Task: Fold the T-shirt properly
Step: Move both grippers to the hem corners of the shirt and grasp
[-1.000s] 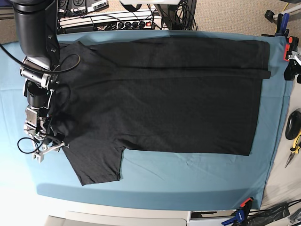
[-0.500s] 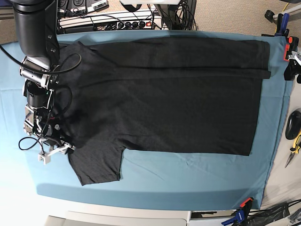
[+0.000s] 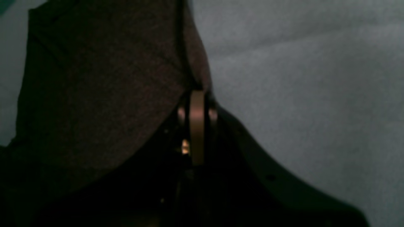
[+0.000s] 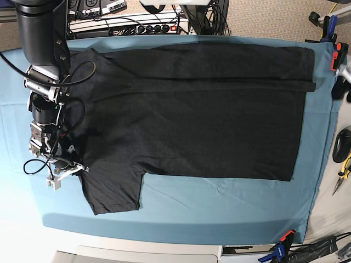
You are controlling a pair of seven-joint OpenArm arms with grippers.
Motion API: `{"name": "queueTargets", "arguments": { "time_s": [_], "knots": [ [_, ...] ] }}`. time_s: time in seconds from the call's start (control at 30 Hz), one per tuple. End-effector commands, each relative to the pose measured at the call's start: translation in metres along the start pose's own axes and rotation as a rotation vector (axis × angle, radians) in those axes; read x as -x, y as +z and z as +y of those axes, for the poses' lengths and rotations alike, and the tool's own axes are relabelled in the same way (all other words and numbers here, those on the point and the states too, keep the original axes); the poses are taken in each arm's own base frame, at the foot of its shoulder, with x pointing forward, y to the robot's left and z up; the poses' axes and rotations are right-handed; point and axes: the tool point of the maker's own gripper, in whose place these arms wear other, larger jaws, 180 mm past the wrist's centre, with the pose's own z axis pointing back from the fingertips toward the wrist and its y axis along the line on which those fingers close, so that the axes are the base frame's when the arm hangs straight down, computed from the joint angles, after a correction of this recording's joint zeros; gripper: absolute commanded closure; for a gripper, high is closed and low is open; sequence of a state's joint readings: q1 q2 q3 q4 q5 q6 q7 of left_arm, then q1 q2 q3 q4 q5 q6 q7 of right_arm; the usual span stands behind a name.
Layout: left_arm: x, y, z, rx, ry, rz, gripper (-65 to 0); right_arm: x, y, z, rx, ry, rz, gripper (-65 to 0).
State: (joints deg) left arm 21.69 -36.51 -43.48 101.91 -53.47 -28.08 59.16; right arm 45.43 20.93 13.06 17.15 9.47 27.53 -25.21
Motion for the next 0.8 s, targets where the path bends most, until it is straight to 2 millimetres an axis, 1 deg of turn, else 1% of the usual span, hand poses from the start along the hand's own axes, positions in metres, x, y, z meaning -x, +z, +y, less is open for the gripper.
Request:
{"name": "queueTargets", "arguments": {
  "time_s": [0.0,0.1,0.17,0.23,0.3,0.4,0.5,0.57,0.6,0.67,0.77],
  "knots": [
    [-0.02,-0.003,0.001,-0.011,-0.03,-0.046,-34.8,-0.035,0.007,0.0,-0.004,0.006,-0.081,0.0],
    [-0.033,-0.035,0.004,-0.048,-0.035,-0.037,-34.8,-0.033,0.007,0.001,-0.012,0.022,-0.071,0.0],
    [-0.042,-0.058,0.006,-0.043,-0.024,-0.024,-34.8,-0.032,0.007,0.001,-0.013,0.031,-0.064,0.0],
    [-0.052,-0.081,0.008,-0.019,0.01,-0.012,-34.8,-0.031,0.007,0.001,-0.012,0.031,-0.059,0.0],
    [-0.068,-0.101,0.014,0.004,0.067,-0.01,-34.8,-0.031,0.007,0.001,-0.012,0.031,-0.059,0.0],
    [-0.098,-0.121,0.018,0.081,0.176,-0.022,-34.8,-0.031,0.006,0.001,-0.013,0.03,-0.059,0.0],
    [-0.127,-0.135,0.019,0.146,0.253,-0.034,-34.7,-0.029,0.006,0.001,-0.012,0.03,-0.057,0.0],
    [-0.138,-0.144,0.021,0.169,0.301,-0.028,-34.7,-0.026,0.006,0.0,-0.011,0.029,-0.052,0.0],
    [-0.141,-0.149,0.022,0.174,0.317,-0.018,-34.7,-0.025,0.006,-0.001,-0.01,0.029,-0.052,0.0],
    [-0.139,-0.161,0.021,0.185,0.348,0.018,-34.7,-0.02,0.005,-0.002,-0.008,0.028,-0.049,0.0],
    [-0.126,-0.18,0.011,0.201,0.382,0.08,-34.7,-0.013,0.005,-0.004,-0.005,0.027,-0.041,0.0]
  ]
}}
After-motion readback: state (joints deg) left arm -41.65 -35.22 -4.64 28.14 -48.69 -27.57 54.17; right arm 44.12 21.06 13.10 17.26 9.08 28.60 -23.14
